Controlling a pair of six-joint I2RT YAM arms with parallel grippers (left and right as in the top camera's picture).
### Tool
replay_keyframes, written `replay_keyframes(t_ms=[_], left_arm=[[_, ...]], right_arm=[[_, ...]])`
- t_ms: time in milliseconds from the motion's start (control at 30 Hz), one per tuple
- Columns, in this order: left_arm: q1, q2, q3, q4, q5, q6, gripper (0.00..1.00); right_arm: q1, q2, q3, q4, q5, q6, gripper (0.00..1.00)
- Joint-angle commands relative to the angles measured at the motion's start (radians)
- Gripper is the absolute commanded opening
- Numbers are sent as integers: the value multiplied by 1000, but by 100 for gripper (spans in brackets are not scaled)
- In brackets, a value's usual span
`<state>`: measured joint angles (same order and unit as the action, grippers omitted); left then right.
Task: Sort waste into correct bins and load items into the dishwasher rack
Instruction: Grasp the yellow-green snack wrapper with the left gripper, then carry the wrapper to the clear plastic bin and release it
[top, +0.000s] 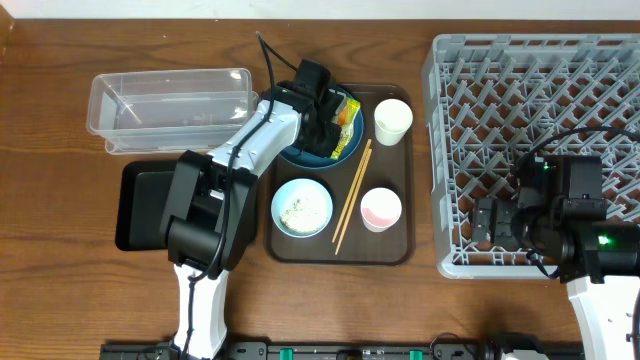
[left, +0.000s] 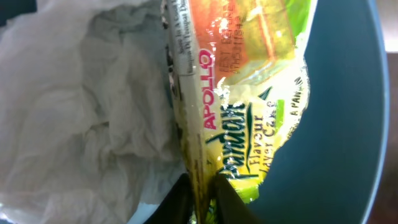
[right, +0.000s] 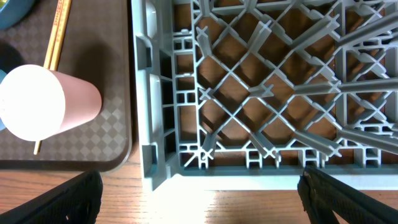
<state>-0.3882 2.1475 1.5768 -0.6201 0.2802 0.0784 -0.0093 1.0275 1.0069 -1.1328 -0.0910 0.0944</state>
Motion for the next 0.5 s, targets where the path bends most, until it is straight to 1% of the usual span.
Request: replay_keyframes(t_ms=[0, 233, 467], left_arm=[[5, -9, -11, -10, -11, 10, 6], [10, -108, -11, -84, -13, 11, 6], [44, -254, -11, -154, -20, 31, 6]], right_arm=[[-10, -2, 19, -1, -3, -14, 99], [-10, -2, 19, -2, -3, -14, 99], [-10, -2, 19, -5, -3, -14, 99]])
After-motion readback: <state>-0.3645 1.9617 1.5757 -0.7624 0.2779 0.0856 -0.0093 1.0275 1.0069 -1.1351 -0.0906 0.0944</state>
